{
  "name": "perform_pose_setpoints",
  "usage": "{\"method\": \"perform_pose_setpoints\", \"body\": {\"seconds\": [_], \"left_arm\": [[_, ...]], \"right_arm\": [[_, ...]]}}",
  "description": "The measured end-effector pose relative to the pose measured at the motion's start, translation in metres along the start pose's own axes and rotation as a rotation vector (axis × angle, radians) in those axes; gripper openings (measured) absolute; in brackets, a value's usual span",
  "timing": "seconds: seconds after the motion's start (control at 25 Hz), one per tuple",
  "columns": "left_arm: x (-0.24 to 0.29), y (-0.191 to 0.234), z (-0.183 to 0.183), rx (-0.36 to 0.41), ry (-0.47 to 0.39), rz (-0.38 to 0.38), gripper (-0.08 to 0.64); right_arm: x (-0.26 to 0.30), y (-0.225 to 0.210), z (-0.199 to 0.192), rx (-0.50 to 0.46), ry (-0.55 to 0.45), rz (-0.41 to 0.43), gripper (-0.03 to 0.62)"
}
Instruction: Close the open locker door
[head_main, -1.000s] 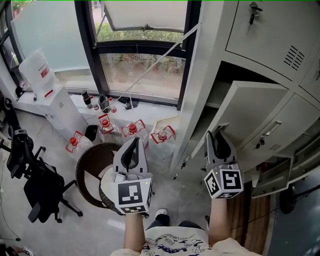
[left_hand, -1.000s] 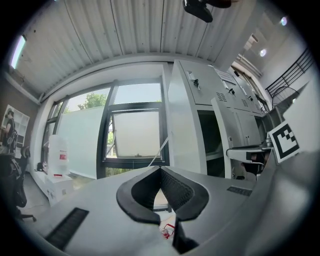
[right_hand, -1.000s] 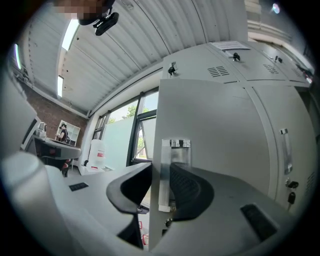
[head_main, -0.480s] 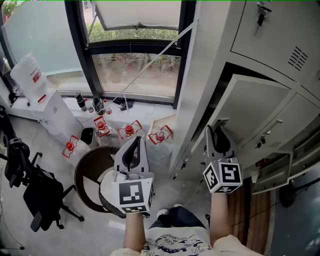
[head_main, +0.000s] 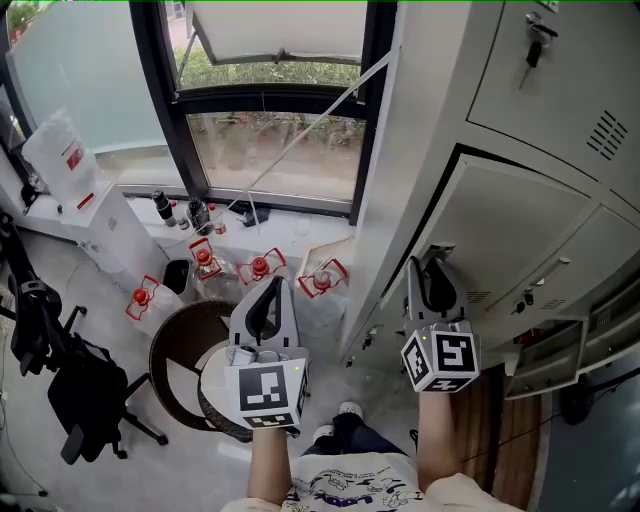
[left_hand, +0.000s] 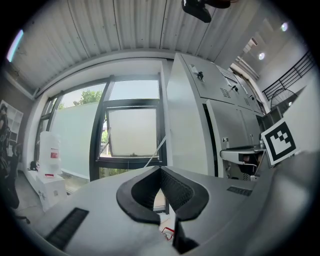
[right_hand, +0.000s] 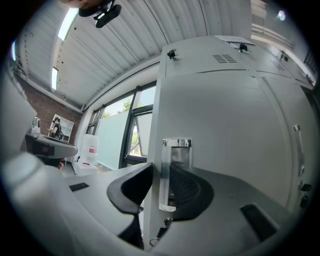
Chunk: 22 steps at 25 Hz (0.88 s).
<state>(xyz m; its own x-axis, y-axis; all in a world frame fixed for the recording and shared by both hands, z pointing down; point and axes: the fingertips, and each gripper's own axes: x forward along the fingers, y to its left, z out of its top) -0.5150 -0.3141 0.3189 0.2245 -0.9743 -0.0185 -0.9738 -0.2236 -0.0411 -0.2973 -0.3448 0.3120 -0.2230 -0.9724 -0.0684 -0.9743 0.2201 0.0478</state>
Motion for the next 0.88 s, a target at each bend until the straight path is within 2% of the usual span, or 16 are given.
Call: {"method": "perform_pose_setpoints", "body": {"seconds": [0.52, 0.88], "left_arm": [[0.019, -0.007, 0.002, 0.008, 0.001, 0.016, 0.002], [0.024, -0.011, 0.002, 0.014, 0.002, 0.033, 0.002]], "right_arm": [[0.019, -0.007, -0.002, -0.004, 0.003, 0.037, 0.091], [0.025, -0.01, -0.002, 0.048, -0.018, 0.078, 0.08]]}}
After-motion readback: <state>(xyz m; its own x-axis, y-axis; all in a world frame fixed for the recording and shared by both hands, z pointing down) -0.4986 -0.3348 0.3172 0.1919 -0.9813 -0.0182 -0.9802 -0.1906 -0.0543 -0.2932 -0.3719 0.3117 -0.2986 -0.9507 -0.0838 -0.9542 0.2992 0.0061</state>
